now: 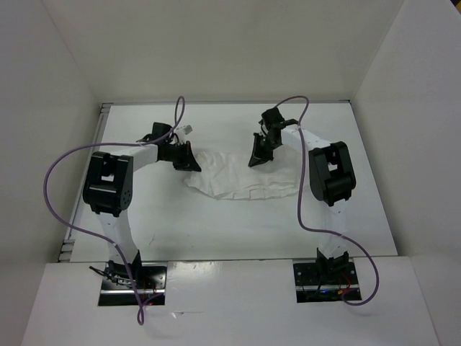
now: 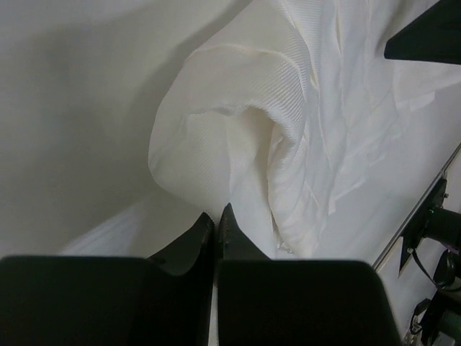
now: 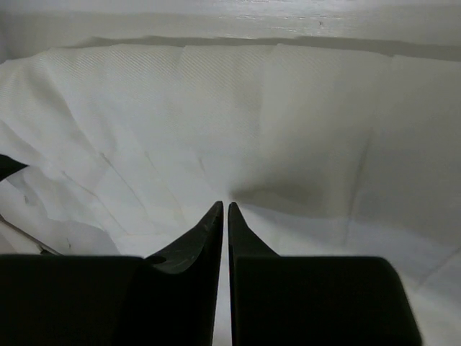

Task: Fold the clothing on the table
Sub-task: Fold the skirt

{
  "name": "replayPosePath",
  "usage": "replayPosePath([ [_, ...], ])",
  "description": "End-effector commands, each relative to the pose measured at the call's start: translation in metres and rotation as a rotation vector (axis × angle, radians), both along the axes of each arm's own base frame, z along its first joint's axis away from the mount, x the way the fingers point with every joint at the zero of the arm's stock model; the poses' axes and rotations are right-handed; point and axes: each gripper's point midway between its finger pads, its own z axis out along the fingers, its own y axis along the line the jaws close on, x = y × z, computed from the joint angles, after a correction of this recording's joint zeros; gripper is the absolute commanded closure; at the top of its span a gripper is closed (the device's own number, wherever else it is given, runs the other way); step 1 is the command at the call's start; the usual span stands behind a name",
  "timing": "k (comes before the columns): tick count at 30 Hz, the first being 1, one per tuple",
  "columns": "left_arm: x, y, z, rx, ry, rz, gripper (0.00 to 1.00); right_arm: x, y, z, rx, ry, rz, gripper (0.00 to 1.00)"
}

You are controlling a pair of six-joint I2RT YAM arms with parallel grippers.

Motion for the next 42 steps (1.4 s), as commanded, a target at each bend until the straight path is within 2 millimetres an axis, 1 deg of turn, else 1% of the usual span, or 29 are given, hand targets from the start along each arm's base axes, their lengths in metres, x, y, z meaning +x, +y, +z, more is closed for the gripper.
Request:
replayPosePath([
  [1, 0.004, 0.007, 0.015, -0.02, -0.038, -0.007, 1.0, 0.017, 0.012, 0.022, 0.055, -0.076, -0.002, 0.89],
  [4, 0.003, -0.002, 0.015, -0.08, -0.024, -0.028, 1.0, 0.013, 0.022, 0.031, 0.121, -0.068, 0.043, 0.87],
  [5, 0.0, -0.001, 0.008, -0.081, 0.005, -0.021, 1.0, 0.008, 0.03, 0.033, 0.146, -0.059, 0.065, 0.85],
  [6, -0.002, -0.007, 0.01, -0.092, -0.002, -0.039, 0.99, 0.002, 0.04, 0.038, 0.187, -0.053, 0.097, 0.85],
  [7, -0.003, -0.008, 0.005, -0.098, 0.013, -0.043, 0.98, -0.007, 0.055, 0.039, 0.201, -0.046, 0.135, 0.84],
  [8, -0.007, -0.014, 0.003, -0.105, 0.024, -0.062, 0.96, -0.015, 0.064, 0.036, 0.21, -0.029, 0.16, 0.84],
  [9, -0.011, -0.02, -0.002, -0.114, 0.041, -0.079, 0.94, -0.016, 0.076, 0.041, 0.227, -0.037, 0.187, 0.83],
  [10, -0.011, -0.021, 0.0, -0.128, 0.034, -0.088, 0.84, -0.027, 0.093, 0.04, 0.235, -0.029, 0.231, 0.83],
  [11, -0.015, -0.024, -0.002, -0.154, 0.06, -0.099, 0.8, -0.032, 0.102, 0.032, 0.24, -0.009, 0.252, 0.83],
  [13, -0.018, -0.027, -0.002, -0.175, 0.073, -0.112, 0.72, -0.034, 0.117, 0.033, 0.254, -0.011, 0.285, 0.83],
  [14, -0.018, -0.027, -0.002, -0.175, 0.073, -0.112, 0.61, -0.033, 0.122, 0.029, 0.256, 0.0, 0.284, 0.83],
  [15, -0.019, -0.027, -0.001, -0.184, 0.074, -0.118, 0.6, -0.039, 0.13, 0.027, 0.268, 0.008, 0.304, 0.83],
  [17, -0.02, -0.028, 0.0, -0.191, 0.075, -0.123, 0.55, -0.043, 0.138, 0.03, 0.289, 0.018, 0.32, 0.83],
  [18, -0.02, -0.028, 0.001, -0.191, 0.075, -0.123, 0.52, -0.043, 0.144, 0.026, 0.296, 0.024, 0.333, 0.83],
  [19, -0.022, -0.028, 0.002, -0.191, 0.075, -0.123, 0.52, -0.043, 0.15, 0.028, 0.299, 0.017, 0.343, 0.83],
  [20, -0.023, -0.029, 0.003, -0.199, 0.077, -0.128, 0.5, -0.041, 0.151, 0.026, 0.3, 0.015, 0.344, 0.83],
  [21, -0.023, -0.029, 0.003, -0.199, 0.077, -0.128, 0.5, -0.042, 0.151, 0.017, 0.293, 0.034, 0.341, 0.83],
  [23, -0.025, -0.028, 0.004, -0.199, 0.077, -0.128, 0.5, -0.039, 0.15, 0.015, 0.282, 0.04, 0.327, 0.83],
  [24, -0.025, -0.028, 0.004, -0.199, 0.077, -0.128, 0.5, -0.04, 0.15, 0.009, 0.277, 0.052, 0.326, 0.83],
  [26, -0.027, -0.028, 0.005, -0.199, 0.077, -0.128, 0.5, -0.038, 0.152, 0.012, 0.281, 0.042, 0.327, 0.83],
  [27, -0.027, -0.028, 0.005, -0.199, 0.077, -0.128, 0.5, -0.038, 0.151, 0.008, 0.278, 0.05, 0.326, 0.83],
  [29, -0.028, -0.028, 0.001, -0.198, 0.086, -0.127, 0.5, -0.038, 0.154, 0.02, 0.298, 0.035, 0.344, 0.83],
  [30, -0.028, -0.028, 0.001, -0.198, 0.086, -0.127, 0.5, -0.037, 0.154, 0.033, 0.307, 0.004, 0.355, 0.83],
  [31, -0.028, -0.028, 0.001, -0.198, 0.086, -0.127, 0.5, -0.036, 0.155, 0.041, 0.312, -0.01, 0.357, 0.83],
  [34, -0.03, -0.031, 0.002, -0.2, 0.094, -0.131, 0.49, -0.035, 0.148, 0.059, 0.316, -0.044, 0.346, 0.83],
  [35, -0.03, -0.031, 0.002, -0.2, 0.094, -0.131, 0.49, -0.032, 0.142, 0.055, 0.312, -0.036, 0.333, 0.83],
  [38, -0.03, -0.031, 0.002, -0.2, 0.094, -0.131, 0.49, -0.026, 0.13, 0.059, 0.305, -0.046, 0.304, 0.83],
  [41, -0.03, -0.031, 0.002, -0.2, 0.094, -0.131, 0.49, -0.026, 0.123, 0.05, 0.288, -0.03, 0.287, 0.83],
  [42, -0.03, -0.031, 0.002, -0.2, 0.094, -0.131, 0.49, -0.025, 0.122, 0.042, 0.276, -0.025, 0.281, 0.83],
])
